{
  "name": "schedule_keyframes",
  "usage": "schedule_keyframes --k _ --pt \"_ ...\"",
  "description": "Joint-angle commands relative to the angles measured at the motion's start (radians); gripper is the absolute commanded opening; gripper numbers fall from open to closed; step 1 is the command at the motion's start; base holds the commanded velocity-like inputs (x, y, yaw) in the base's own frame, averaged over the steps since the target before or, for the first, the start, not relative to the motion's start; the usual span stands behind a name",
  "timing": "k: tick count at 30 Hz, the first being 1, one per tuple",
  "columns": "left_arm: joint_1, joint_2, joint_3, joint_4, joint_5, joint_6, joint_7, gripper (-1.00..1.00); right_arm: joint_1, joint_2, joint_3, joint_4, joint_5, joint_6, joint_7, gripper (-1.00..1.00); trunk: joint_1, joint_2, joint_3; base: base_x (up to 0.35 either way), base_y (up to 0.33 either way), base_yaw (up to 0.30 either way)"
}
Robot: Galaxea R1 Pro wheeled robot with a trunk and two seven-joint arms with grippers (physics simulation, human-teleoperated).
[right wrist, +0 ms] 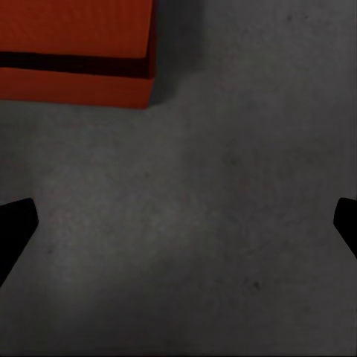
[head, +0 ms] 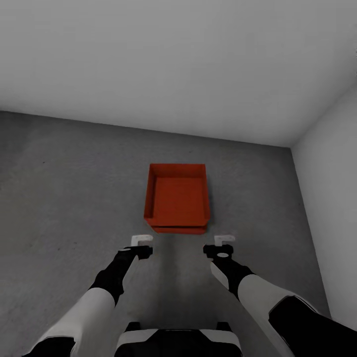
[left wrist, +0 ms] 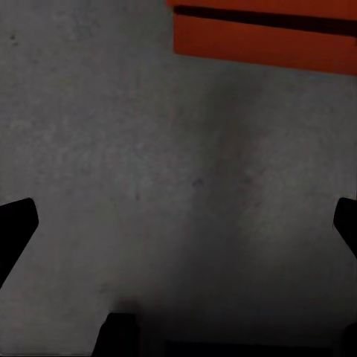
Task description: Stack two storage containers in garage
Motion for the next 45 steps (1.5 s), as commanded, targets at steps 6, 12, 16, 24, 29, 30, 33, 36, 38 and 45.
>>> schedule_keyframes --k 6,12,16,24,29,30,33,36,38,45 --pt "0.0 -0.001 0.004 -0.002 -0.002 0.005 0.0 1.0 0.0 0.0 0.008 0.0 -0.009 0.0 -0.005 1.0 0.0 -0.001 -0.001 -0.19 0.0 0.0" --pt "0.0 -0.001 0.004 -0.002 -0.001 0.005 0.0 1.0 -0.001 0.0 0.007 0.0 -0.011 0.0 -0.006 1.0 0.0 -0.001 0.002 -0.019 0.0 0.0" --pt "0.0 -0.001 0.004 -0.002 -0.002 0.005 0.0 1.0 -0.001 0.0 0.007 0.0 -0.012 0.0 -0.006 1.0 0.0 -0.001 0.008 -0.002 0.0 0.0" --pt "0.0 0.001 0.004 -0.002 -0.002 0.005 0.0 1.0 -0.001 0.0 0.007 0.0 -0.012 0.0 -0.006 1.0 0.0 -0.001 0.02 0.0 0.0 0.0" --pt "0.0 0.001 0.004 -0.002 -0.001 0.005 0.0 1.0 -0.001 0.0 0.007 0.0 -0.012 0.0 -0.006 1.0 0.0 -0.001 0.028 0.0 0.0 0.0" --pt "0.0 0.001 0.004 -0.002 -0.002 0.005 0.0 1.0 -0.001 0.0 0.007 0.0 -0.012 0.0 -0.006 1.0 0.0 -0.001 0.029 0.0 0.0 0.0" --pt "0.0 0.001 0.004 -0.002 -0.002 0.005 0.0 1.0 -0.001 0.0 0.007 0.0 -0.012 0.0 -0.006 1.0 0.0 -0.001 0.034 0.0 0.0 0.0" --pt "0.0 0.001 0.004 -0.002 -0.002 0.005 0.0 1.0 0.0 0.0 0.007 0.0 -0.012 0.0 -0.006 1.0 0.0 -0.001 0.039 0.0 0.0 0.0" --pt "0.0 0.001 0.004 -0.002 -0.002 0.005 0.0 1.0 0.0 0.0 0.007 0.0 -0.011 0.0 -0.006 1.0 0.0 -0.001 0.042 0.0 0.0 0.0" --pt "0.0 0.002 0.004 -0.002 -0.002 0.005 0.0 1.0 0.0 0.0 0.008 0.0 -0.011 0.0 -0.006 1.0 0.0 -0.001 0.052 0.0 0.0 0.0"
